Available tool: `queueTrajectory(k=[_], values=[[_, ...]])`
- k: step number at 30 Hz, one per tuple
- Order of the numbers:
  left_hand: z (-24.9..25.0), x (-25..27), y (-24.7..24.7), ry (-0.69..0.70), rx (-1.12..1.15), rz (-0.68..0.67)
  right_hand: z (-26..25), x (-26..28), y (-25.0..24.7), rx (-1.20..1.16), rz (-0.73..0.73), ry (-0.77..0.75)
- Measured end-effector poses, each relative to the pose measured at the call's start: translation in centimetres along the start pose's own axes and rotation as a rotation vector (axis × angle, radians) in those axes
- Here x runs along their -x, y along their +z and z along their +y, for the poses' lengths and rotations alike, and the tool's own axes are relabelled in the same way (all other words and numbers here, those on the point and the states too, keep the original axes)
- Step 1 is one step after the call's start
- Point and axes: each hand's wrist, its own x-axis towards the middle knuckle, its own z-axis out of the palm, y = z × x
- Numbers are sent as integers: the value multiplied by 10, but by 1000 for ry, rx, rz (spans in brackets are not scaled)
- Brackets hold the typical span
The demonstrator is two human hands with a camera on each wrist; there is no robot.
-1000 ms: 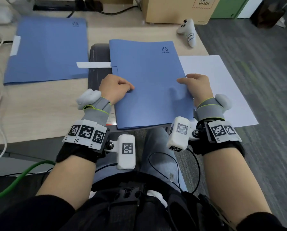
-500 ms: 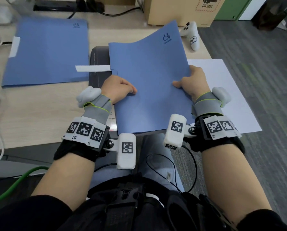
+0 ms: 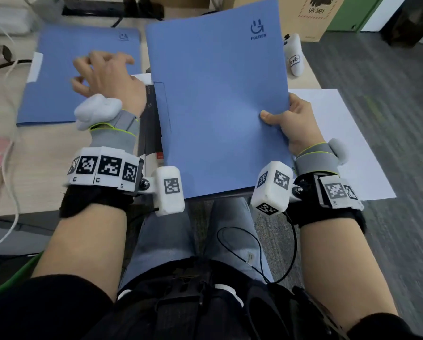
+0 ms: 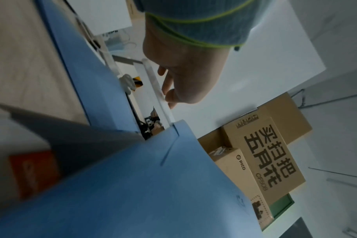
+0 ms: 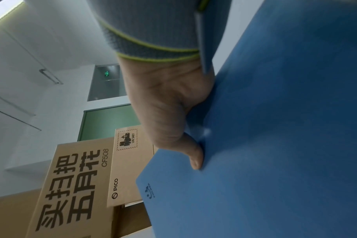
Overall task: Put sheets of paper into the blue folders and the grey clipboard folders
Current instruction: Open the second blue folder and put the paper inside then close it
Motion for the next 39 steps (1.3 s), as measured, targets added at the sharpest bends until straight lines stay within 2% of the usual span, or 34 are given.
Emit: queueTrajectory(k=[3, 5, 9, 12, 16, 21, 27, 30, 32, 33, 35, 36, 38, 39], values=[[-7, -8, -2, 29, -55, -16, 3, 0, 3, -9, -5, -6], [-15, -15, -3, 72, -104, -98, 5, 0, 3, -23, 4, -5], [-28, -19, -2, 111, -49, -248, 11, -1, 3, 7, 13, -16], [-33, -19, -3, 57, 39, -330, 14, 0, 3, 55, -4, -22], [-34, -17, -8, -81, 152, -363, 14, 1, 5, 55, -21, -26], [-26, -8, 1, -252, 408, -421, 16, 4, 10, 2, -12, -3], [-15, 7, 3, -312, 693, -408, 17, 7, 15, -44, 0, 23], [-15, 10, 1, -319, 609, -420, 19, 8, 18, -65, 2, 22], [-7, 14, -4, -265, 364, -482, 21, 9, 21, -73, 4, 21], [-5, 15, -5, -180, 246, -492, 21, 10, 23, -74, 5, 20], [-4, 16, 0, -161, 268, -473, 23, 11, 26, -74, 5, 19], [-5, 14, 2, -239, 383, -416, 23, 12, 27, -75, 4, 19], [-3, 16, 0, -229, 352, -393, 22, 13, 28, -84, 5, 15], [-7, 15, 1, -165, 290, -387, 22, 14, 29, -87, 5, 11]])
